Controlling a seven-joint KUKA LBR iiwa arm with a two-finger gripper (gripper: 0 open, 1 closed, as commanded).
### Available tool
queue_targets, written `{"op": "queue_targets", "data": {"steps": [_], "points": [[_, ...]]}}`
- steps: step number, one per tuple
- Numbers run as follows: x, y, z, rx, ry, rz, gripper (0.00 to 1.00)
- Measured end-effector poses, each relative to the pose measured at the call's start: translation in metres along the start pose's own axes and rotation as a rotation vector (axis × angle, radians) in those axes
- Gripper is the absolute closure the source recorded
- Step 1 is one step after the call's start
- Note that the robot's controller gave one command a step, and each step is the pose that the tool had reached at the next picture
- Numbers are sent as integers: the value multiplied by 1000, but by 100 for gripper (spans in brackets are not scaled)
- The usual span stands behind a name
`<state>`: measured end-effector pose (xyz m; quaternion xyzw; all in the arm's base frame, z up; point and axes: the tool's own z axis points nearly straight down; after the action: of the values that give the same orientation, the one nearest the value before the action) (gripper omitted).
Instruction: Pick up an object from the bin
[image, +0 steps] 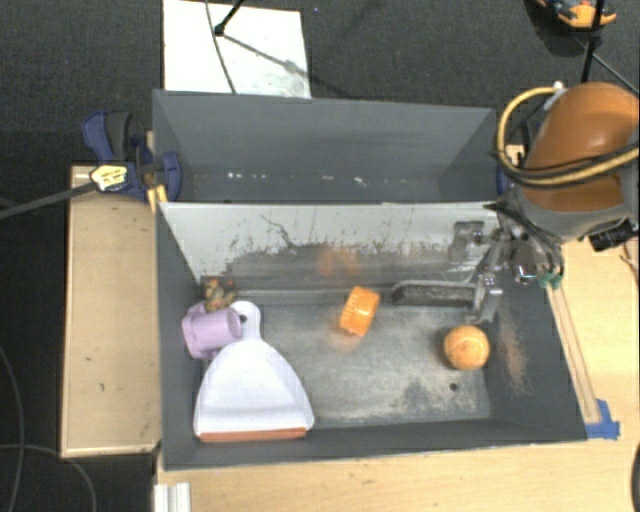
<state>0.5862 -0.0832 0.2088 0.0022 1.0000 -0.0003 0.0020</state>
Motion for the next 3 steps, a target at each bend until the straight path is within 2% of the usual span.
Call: {"op": "queue_targets", "data": {"steps": [1,2,3], "points": [[35,-29,43,0,-5,-72,0],[51,-41,70,1,7,-116,0],[39,-45,81,0,-2,-236,0]]}}
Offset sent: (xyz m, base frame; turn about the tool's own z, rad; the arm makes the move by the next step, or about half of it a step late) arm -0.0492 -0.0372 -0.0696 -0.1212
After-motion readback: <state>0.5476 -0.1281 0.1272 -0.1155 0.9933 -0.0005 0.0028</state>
